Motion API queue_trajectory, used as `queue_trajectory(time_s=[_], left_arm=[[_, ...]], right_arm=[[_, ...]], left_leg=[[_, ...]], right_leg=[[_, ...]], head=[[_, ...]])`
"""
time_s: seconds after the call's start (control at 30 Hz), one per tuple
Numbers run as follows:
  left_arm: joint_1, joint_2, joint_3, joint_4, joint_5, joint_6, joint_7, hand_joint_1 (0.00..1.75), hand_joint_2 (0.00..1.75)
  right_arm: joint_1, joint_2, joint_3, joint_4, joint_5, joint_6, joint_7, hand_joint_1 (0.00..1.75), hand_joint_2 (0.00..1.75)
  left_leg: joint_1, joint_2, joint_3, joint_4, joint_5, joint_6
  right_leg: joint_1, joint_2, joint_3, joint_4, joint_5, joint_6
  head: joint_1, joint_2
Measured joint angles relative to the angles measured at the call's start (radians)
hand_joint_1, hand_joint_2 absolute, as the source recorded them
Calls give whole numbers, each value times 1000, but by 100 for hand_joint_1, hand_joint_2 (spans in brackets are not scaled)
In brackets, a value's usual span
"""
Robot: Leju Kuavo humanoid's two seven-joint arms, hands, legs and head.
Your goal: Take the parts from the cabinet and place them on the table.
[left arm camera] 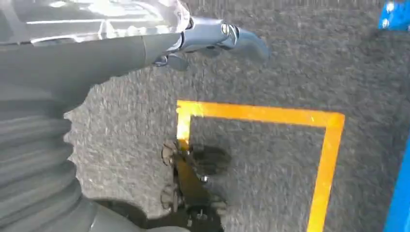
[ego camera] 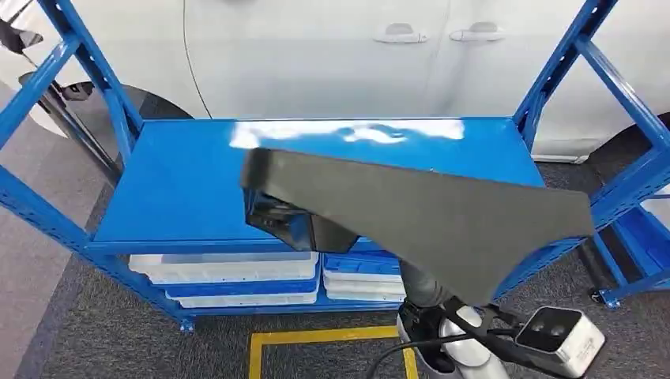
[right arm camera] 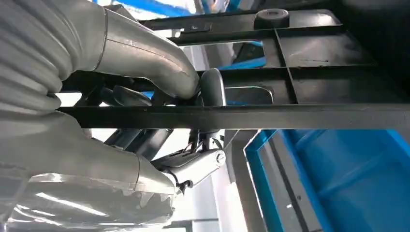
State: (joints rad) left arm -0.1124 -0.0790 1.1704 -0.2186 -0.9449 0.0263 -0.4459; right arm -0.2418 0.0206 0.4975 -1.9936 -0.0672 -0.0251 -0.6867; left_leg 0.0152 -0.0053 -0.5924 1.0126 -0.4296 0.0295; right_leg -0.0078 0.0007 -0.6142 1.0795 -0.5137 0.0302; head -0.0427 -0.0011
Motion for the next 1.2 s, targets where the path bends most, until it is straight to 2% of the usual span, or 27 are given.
queue_trajectory(time_s=[0.07, 0.1, 0.13, 0.2, 0.23, 0.27, 0.3, 0.33, 0.37, 0.43, 0.47, 0.5, 0.57, 0.6, 0.63, 0.67, 0.73, 0.77, 0.8, 0.93, 0.97, 1.0, 1.07, 1.1, 1.13, 1.17, 1.2], left_arm=[[-2, 0, 0, 0, -3, 6, 8, 0, 175], [-1, 1, 0, 0, -4, 6, 11, 0, 175], [1, 1, 0, 0, -5, 7, 13, 0, 175], [2, 2, 0, 0, -6, 7, 18, 0, 175], [2, 2, 0, 0, -6, 8, 21, 0, 175], [2, 1, 0, 0, -7, 8, 24, 0, 175], [2, 0, 0, 0, -9, 8, 30, 0, 175], [3, 1, 0, 0, -9, 9, 38, 0, 175], [3, 1, 0, 0, -9, 10, 44, 0, 175], [6, 1, 0, 0, -4, 17, 60, 0, 175], [8, 3, 2, 0, -2, 23, 66, 0, 175], [9, 3, 2, 0, 1, 26, 73, 0, 175], [10, 3, 5, 0, 5, 26, 85, 0, 175], [10, 3, 6, 0, 8, 26, 90, 0, 175], [11, 3, 7, 0, 11, 27, 96, 0, 175], [12, 3, 9, 0, 12, 27, 103, 0, 175], [14, 4, 12, 0, 12, 32, 112, 0, 175], [13, 4, 15, 0, 12, 35, 116, 0, 175], [11, 3, 15, 0, 12, 38, 119, 0, 175], [18, 3, 23, 0, 12, 45, 126, 0, 175], [18, 2, 25, 0, 12, 45, 127, 0, 175], [18, 2, 25, 0, 12, 45, 128, 0, 175], [18, 2, 27, 0, 18, 45, 128, 0, 175], [18, 2, 29, 0, 21, 47, 128, 0, 175], [20, 2, 31, 0, 23, 48, 128, 0, 175], [21, 1, 32, 0, 26, 51, 128, 0, 175], [22, 0, 34, 0, 29, 51, 128, 0, 175]], right_arm=[[-4, -10, 3, -10, -34, 12, 0, 175, 175], [-4, -14, 9, -15, -52, 18, 2, 175, 175], [-4, -19, 15, -18, -68, 23, 4, 175, 175], [-5, -28, 28, -26, -101, 31, 10, 175, 175], [-8, -31, 34, -28, -116, 34, 13, 175, 175], [-13, -33, 39, -30, -128, 35, 15, 175, 175], [-20, -35, 45, -30, -143, 35, 16, 175, 175], [-21, -36, 49, -31, -165, 33, 14, 175, 175], [-23, -37, 49, -31, -184, 30, 13, 175, 175], [-24, -38, 50, -31, -224, 33, 18, 175, 175], [-26, -39, 50, -30, -242, 38, 21, 175, 175], [-27, -40, 50, -30, -251, 44, 23, 175, 175], [-24, -47, 50, -28, -261, 57, 20, 175, 175], [-23, -51, 50, -26, -262, 67, 15, 175, 175], [-19, -56, 50, -25, -264, 82, 7, 175, 175], [-13, -60, 49, -24, -265, 102, 0, 175, 175], [-1, -66, 42, -24, -267, 151, -3, 175, 175], [4, -68, 36, -24, -267, 176, -4, 175, 175], [7, -69, 31, -24, -267, 191, -5, 175, 175], [30, -72, -8, -18, -251, 262, -8, 175, 175], [41, -74, -20, -15, -245, 274, -8, 175, 175], [49, -75, -29, -14, -239, 283, -8, 175, 175], [62, -78, -45, -10, -231, 301, -8, 175, 175], [68, -79, -52, -8, -231, 311, -8, 175, 175], [75, -79, -60, -4, -230, 323, -8, 175, 175], [81, -79, -68, 0, -230, 334, -8, 175, 175], [84, -79, -73, 3, -230, 341, -8, 175, 175]], left_leg=[[-3, 0, -16, 1, 11, 4], [-5, 0, -25, 2, 17, 5], [-5, 0, -34, 4, 23, 4], [-6, 0, -51, 7, 35, 1], [-7, -1, -58, 7, 42, -1], [-7, -3, -63, 7, 49, -5], [-9, -3, -67, 7, 57, -12], [-6, -2, -63, 1, 65, -18], [-4, -2, -64, 1, 72, -24], [-9, -4, -67, -10, 91, -38], [-3, -3, -74, 3, 65, -39], [-4, -1, -90, 42, 5, -41], [0, -1, -127, 190, -114, -50], [1, -1, -142, 261, -143, -55], [1, -1, -142, 304, -142, -58], [2, -1, -122, 304, -117, -59], [6, -1, -21, 184, -52, -58], [8, 0, 49, 92, -50, -57], [6, -1, 99, 13, -92, -54], [-4, -3, 85, -4, -72, -21], [1, 2, 77, -8, -58, -12], [1, 3, 64, -8, -46, -5], [-1, 5, 33, -8, -21, 2], [-2, 5, 16, -7, -9, 2], [-3, 5, -2, -5, 3, 1], [-3, 5, -19, -4, 15, 0], [-3, 5, -35, -1, 26, -2]], right_leg=[[-2, 0, -55, 160, -100, 5], [-3, 0, -72, 222, -126, 6], [-3, 0, -69, 239, -127, 6], [-3, 0, 3, 143, -71, 1], [-2, 0, 66, 45, -31, -5], [0, 0, 128, -49, -15, -13], [9, 0, 146, -90, -31, -16], [11, 0, 138, -83, -10, -18], [14, 0, 135, -89, -11, -20], [10, -1, 125, -94, 8, -35], [4, -8, 118, -99, 23, -43], [3, -7, 104, -100, 34, -53], [5, -8, 77, -98, 55, -56], [6, -10, 62, -96, 65, -55], [6, -11, 48, -92, 75, -54], [5, -11, 32, -88, 82, -52], [4, -12, 2, -76, 96, -45], [4, -12, -9, -67, 102, -40], [7, -12, -19, -59, 105, -34], [5, -13, -21, -63, 135, -6], [-1, -8, -29, -54, 119, -1], [-2, -6, -46, -27, 68, 4], [-4, -5, -85, 110, -60, 13], [-5, -5, -100, 183, -97, 16], [-5, -5, -104, 237, -103, 17], [-5, -5, -89, 248, -79, 17], [-5, -5, -54, 217, -40, 16]], head=[[0, 0], [0, 0], [0, 0], [0, 0], [0, 0], [0, 0], [0, 0], [0, 0], [0, 0], [0, 0], [0, 0], [0, 0], [0, 0], [0, 0], [0, 0], [0, 0], [0, 0], [0, 0], [0, 0], [0, 0], [0, 0], [0, 0], [0, 0], [0, 0], [0, 0], [0, 0], [0, 0]])
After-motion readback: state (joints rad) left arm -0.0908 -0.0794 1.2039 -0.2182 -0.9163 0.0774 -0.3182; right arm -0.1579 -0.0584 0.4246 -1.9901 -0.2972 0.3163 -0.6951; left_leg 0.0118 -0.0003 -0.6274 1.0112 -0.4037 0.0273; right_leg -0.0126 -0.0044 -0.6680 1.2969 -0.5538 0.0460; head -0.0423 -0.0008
